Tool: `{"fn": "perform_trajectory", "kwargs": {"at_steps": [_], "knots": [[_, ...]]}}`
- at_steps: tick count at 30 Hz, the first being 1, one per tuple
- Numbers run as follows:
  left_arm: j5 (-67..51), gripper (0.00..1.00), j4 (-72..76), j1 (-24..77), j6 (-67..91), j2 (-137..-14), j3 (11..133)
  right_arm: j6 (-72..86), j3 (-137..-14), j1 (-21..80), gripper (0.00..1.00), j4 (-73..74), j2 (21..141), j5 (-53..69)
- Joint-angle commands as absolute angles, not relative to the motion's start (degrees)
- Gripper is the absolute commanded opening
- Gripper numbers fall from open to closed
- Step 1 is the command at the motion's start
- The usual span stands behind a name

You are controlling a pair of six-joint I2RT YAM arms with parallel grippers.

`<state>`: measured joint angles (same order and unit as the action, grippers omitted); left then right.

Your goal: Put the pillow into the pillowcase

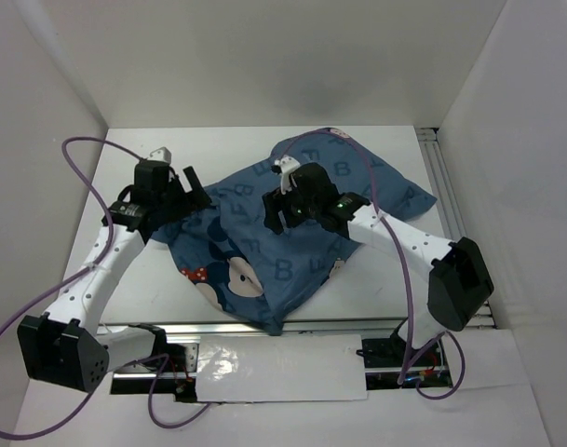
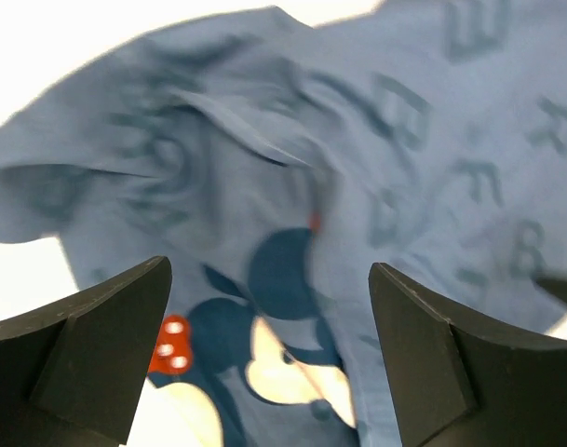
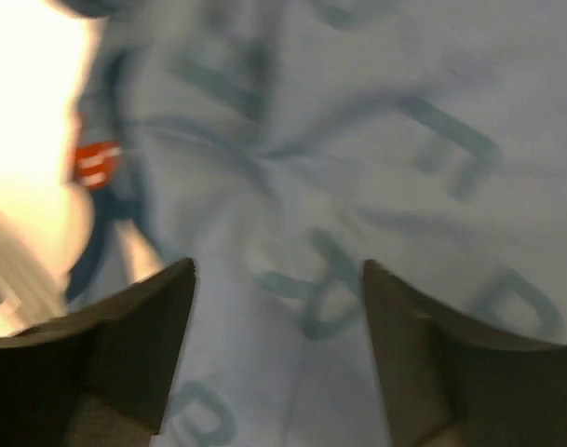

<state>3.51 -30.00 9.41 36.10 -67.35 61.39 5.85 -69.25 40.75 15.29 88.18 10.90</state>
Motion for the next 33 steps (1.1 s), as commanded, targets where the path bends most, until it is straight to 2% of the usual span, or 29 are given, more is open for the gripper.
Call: {"fn": "perform_trajectory", "kwargs": {"at_steps": [1, 3, 6, 7, 8, 11, 12, 16, 21, 25, 27, 30, 33], "knots": [[-1.9, 1.0, -24.7, 13.2, 36.5, -66.7, 59.7, 10.2, -67.8, 41.1, 0.81, 13.6, 85.3, -5.9], [-4.0, 1.0, -20.7, 17.0, 36.0, -69.7, 59.0, 13.6, -68.7, 36.8, 0.85, 13.6, 86.7, -9.2], [-4.7, 0.97, -18.9, 23.3, 34.2, -76.5, 61.0, 15.6, -73.0, 29.1, 0.85, 16.5, 90.5, -9.2], [-5.7, 0.88, -18.9, 24.6, 33.5, -78.5, 63.3, 15.6, -74.8, 26.8, 0.87, 17.8, 91.3, -10.3], [-6.5, 0.82, -18.1, 25.8, 33.0, -82.3, 64.4, 15.6, -75.5, 25.8, 0.89, 17.8, 92.2, -11.3], [-10.4, 0.77, -13.7, 28.4, 31.9, -87.9, 66.4, 14.9, -76.0, 20.8, 0.92, 16.4, 95.3, -15.4], [-13.1, 0.68, -12.6, 28.4, 31.9, -92.1, 67.3, 16.2, -76.7, 19.1, 0.92, 16.3, 96.2, -14.9], [-13.7, 0.58, -17.6, 27.0, 31.9, -105.3, 77.7, 17.8, -80.4, 11.4, 0.92, 15.8, 105.9, -6.5], [-11.4, 0.56, -23.4, 22.3, 31.4, -118.9, 90.8, 16.7, -80.9, 10.9, 0.85, 15.1, 110.8, -2.5], [-10.6, 0.55, -30.6, 17.7, 29.4, -130.0, 111.5, 16.7, -79.5, 14.3, 0.82, 14.2, 110.1, 3.2], [-11.2, 0.55, -33.5, 16.0, 28.2, -133.5, 117.3, 15.5, -79.5, 17.0, 0.82, 13.4, 108.6, 1.9], [-12.0, 0.56, -33.3, 13.6, 27.0, -131.4, 118.0, 13.7, -80.2, 18.4, 0.82, 14.2, 106.0, -2.2], [-10.3, 0.64, -30.6, 12.0, 26.4, -123.6, 112.4, 15.0, -78.9, 16.2, 0.82, 12.4, 101.3, -0.6]]}}
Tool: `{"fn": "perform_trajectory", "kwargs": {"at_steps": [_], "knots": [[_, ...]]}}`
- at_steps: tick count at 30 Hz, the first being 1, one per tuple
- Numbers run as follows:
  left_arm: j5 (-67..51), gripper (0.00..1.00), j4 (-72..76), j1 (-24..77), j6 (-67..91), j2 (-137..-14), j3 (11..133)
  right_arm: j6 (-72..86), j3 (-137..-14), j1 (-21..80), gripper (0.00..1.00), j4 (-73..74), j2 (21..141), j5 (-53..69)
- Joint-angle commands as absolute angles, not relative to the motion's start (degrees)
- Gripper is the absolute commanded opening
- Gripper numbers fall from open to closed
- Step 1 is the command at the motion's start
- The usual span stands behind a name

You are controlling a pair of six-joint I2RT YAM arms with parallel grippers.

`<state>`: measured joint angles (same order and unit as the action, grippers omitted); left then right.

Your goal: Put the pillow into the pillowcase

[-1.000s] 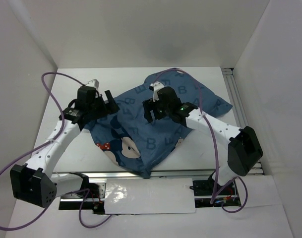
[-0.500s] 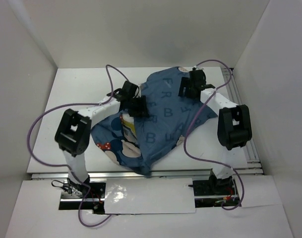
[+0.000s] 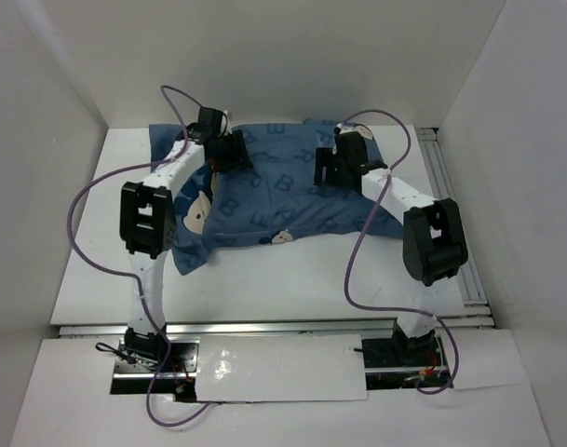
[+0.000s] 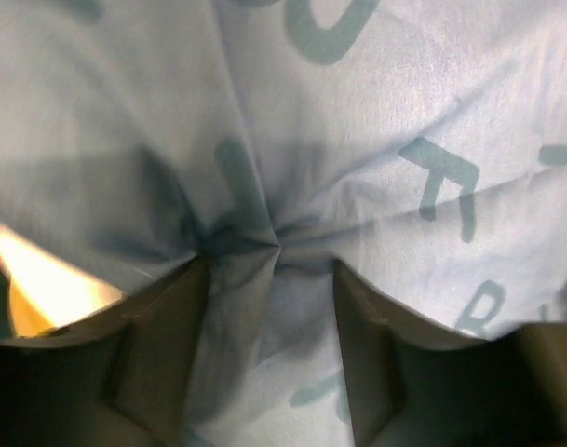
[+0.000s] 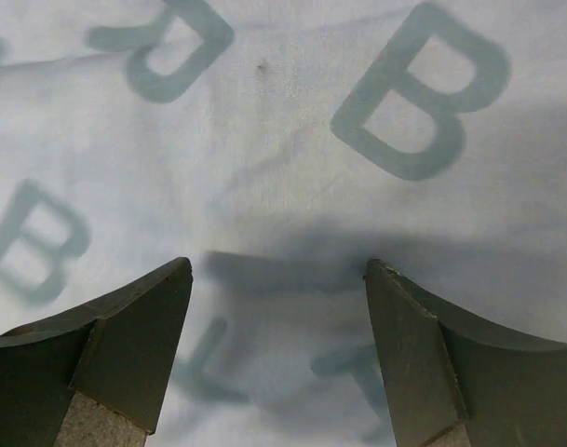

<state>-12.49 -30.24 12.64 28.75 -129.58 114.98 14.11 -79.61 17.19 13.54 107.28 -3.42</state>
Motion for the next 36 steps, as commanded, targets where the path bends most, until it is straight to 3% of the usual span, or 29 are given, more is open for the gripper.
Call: {"fn": "perform_trajectory", "kwargs": {"at_steps": [1, 4, 11, 13, 18, 27, 28, 29, 30, 36], "knots": [[-10.3, 0.7, -29.9, 11.5, 25.8, -121.5, 110.8, 16.9, -78.1, 15.6, 0.82, 11.7, 99.9, -0.6], [-7.6, 0.8, -28.7, 11.5, 25.8, -112.7, 102.4, 18.2, -74.5, 13.7, 0.83, 9.8, 94.4, -1.2], [7.9, 0.86, -30.0, 9.4, 34.3, -97.8, 83.7, 13.5, -74.4, 17.6, 0.78, 11.3, 90.6, 0.8], [8.4, 0.83, -30.0, 7.7, 35.6, -97.1, 79.6, 12.7, -75.8, 19.6, 0.78, 12.5, 91.3, 0.3], [7.1, 0.62, -27.7, 5.4, 34.8, -102.6, 79.6, 12.2, -77.1, 20.7, 0.76, 13.2, 93.4, 0.3], [3.4, 0.59, -20.9, 6.0, 30.6, -115.0, 88.2, 11.7, -77.6, 20.7, 0.76, 14.3, 95.2, 1.1], [2.8, 0.39, -20.9, 6.0, 29.9, -115.7, 89.1, 11.7, -78.1, 20.7, 0.76, 14.8, 95.8, 0.5], [2.3, 0.05, -20.9, 6.0, 29.9, -115.8, 89.1, 11.7, -78.1, 20.7, 0.76, 14.9, 95.8, -0.1], [2.3, 0.0, -20.9, 6.0, 29.9, -115.2, 89.1, 11.7, -78.7, 20.7, 0.76, 15.4, 96.3, -0.1], [-3.7, 0.0, -20.9, 3.3, 29.9, -103.0, 86.0, 12.2, -78.7, 20.7, 0.76, 15.4, 98.1, -0.7]]}}
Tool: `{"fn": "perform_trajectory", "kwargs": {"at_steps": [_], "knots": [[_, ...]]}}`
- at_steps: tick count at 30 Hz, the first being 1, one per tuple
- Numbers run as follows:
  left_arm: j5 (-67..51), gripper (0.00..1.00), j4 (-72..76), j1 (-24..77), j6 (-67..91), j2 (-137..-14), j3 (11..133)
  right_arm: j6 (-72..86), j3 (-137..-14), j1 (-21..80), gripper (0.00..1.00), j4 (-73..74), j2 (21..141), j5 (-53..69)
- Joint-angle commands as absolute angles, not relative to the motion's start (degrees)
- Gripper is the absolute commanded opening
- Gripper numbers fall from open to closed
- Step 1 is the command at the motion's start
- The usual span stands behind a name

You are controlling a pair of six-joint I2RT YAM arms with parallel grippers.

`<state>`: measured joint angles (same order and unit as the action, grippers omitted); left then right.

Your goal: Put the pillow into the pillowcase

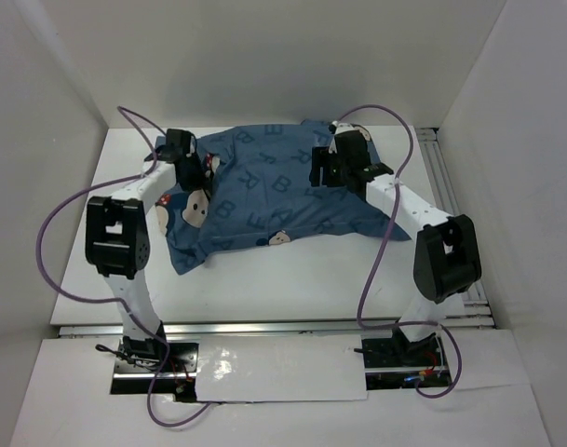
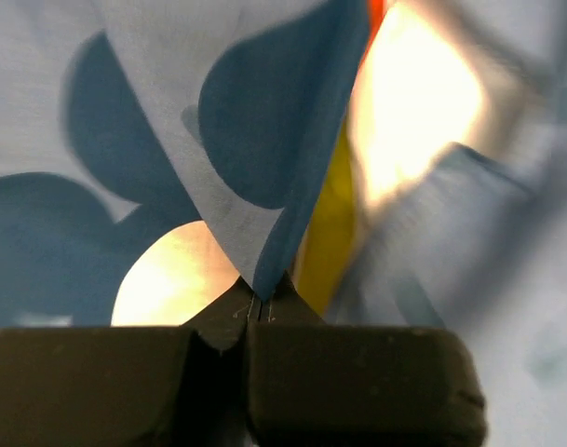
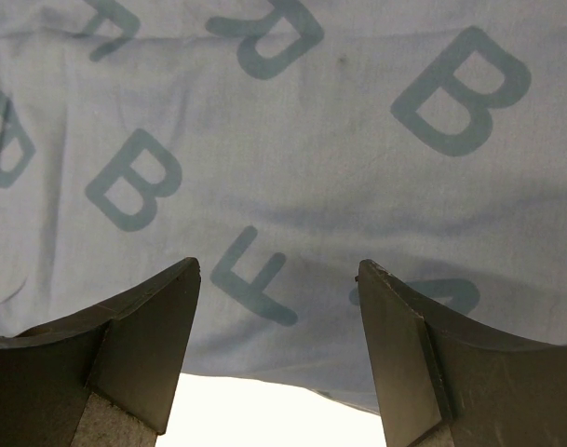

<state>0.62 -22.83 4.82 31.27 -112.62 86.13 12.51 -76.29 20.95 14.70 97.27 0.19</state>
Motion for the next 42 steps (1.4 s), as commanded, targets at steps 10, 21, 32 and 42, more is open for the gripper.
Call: {"fn": "perform_trajectory", "kwargs": {"at_steps": [10, 21, 32, 42], "knots": [[-10.3, 0.0, -27.4, 3.3, 26.9, -97.5, 89.2, 12.7, -79.3, 20.7, 0.74, 15.9, 99.8, -1.4], [-9.9, 0.82, -31.1, 0.6, 28.1, -96.4, 86.9, 12.7, -78.7, 19.7, 0.76, 17.5, 100.9, -2.2], [9.4, 1.0, -37.3, 1.3, 44.6, -78.3, 61.6, 26.9, -66.6, 10.5, 0.86, 17.9, 88.3, -5.7], [10.5, 1.0, -30.4, -5.4, 55.4, -69.4, 42.5, 32.4, -51.8, 0.9, 0.86, 12.6, 73.7, 3.4]]}}
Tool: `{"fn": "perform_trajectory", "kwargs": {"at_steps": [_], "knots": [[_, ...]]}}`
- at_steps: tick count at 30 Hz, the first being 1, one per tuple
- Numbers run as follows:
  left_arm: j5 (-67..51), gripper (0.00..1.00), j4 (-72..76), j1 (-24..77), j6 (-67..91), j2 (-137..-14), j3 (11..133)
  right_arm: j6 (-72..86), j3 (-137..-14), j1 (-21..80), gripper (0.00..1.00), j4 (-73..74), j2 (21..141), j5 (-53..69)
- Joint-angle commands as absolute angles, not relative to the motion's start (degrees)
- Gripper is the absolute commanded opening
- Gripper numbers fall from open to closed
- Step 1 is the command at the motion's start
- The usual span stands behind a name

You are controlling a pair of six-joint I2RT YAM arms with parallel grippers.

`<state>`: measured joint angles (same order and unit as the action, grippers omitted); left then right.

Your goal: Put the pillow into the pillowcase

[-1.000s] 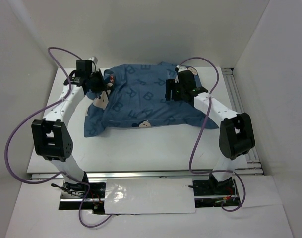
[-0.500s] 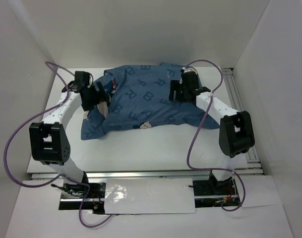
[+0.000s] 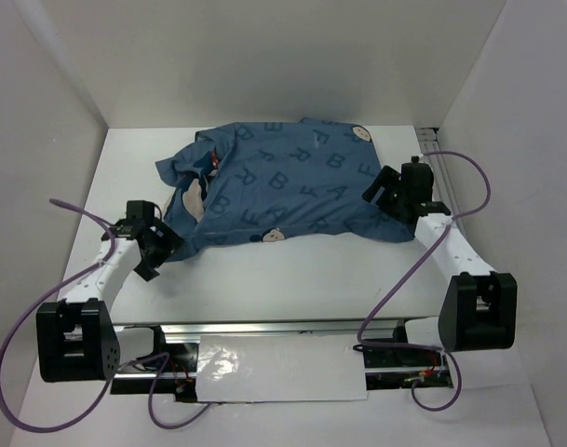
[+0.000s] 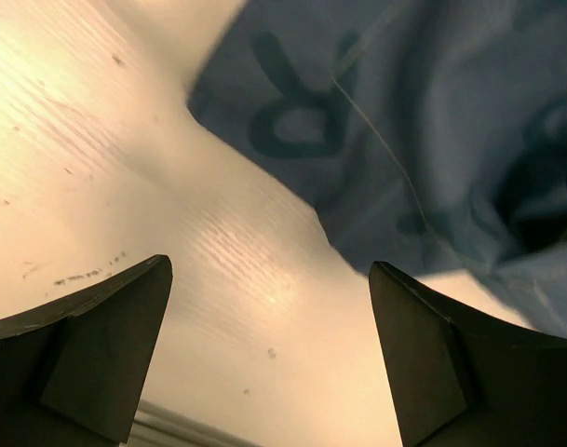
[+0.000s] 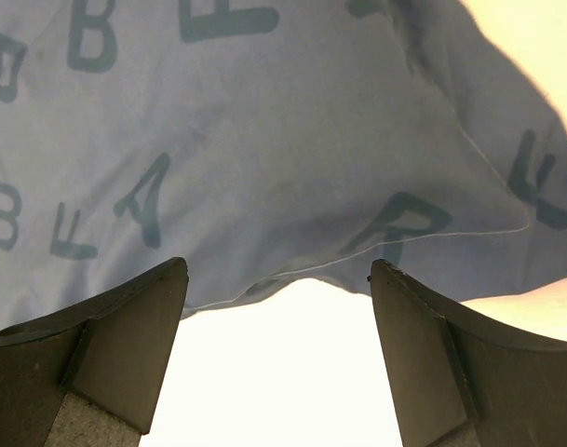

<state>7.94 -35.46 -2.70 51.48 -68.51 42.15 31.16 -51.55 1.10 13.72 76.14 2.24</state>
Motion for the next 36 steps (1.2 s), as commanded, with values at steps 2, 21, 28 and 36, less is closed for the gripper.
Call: {"fn": "perform_trajectory", "kwargs": {"at_steps": [2, 21, 28, 36], "knots": [[11.2, 1.0, -29.9, -6.9, 57.0, -70.9, 41.9, 32.4, -51.0, 0.4, 0.88, 13.7, 72.6, 2.2], [8.0, 0.45, -14.9, -11.3, 55.4, -91.1, 43.6, 35.2, -42.5, -11.4, 0.99, 21.1, 70.4, -6.2], [6.9, 0.0, -13.1, -11.3, 54.3, -91.1, 42.7, 38.6, -40.1, -13.6, 0.99, 14.0, 73.7, -3.2], [5.6, 0.0, -8.4, -11.3, 52.5, -77.0, 35.9, 43.8, -38.9, -13.6, 0.99, 2.1, 83.1, -0.5]]}}
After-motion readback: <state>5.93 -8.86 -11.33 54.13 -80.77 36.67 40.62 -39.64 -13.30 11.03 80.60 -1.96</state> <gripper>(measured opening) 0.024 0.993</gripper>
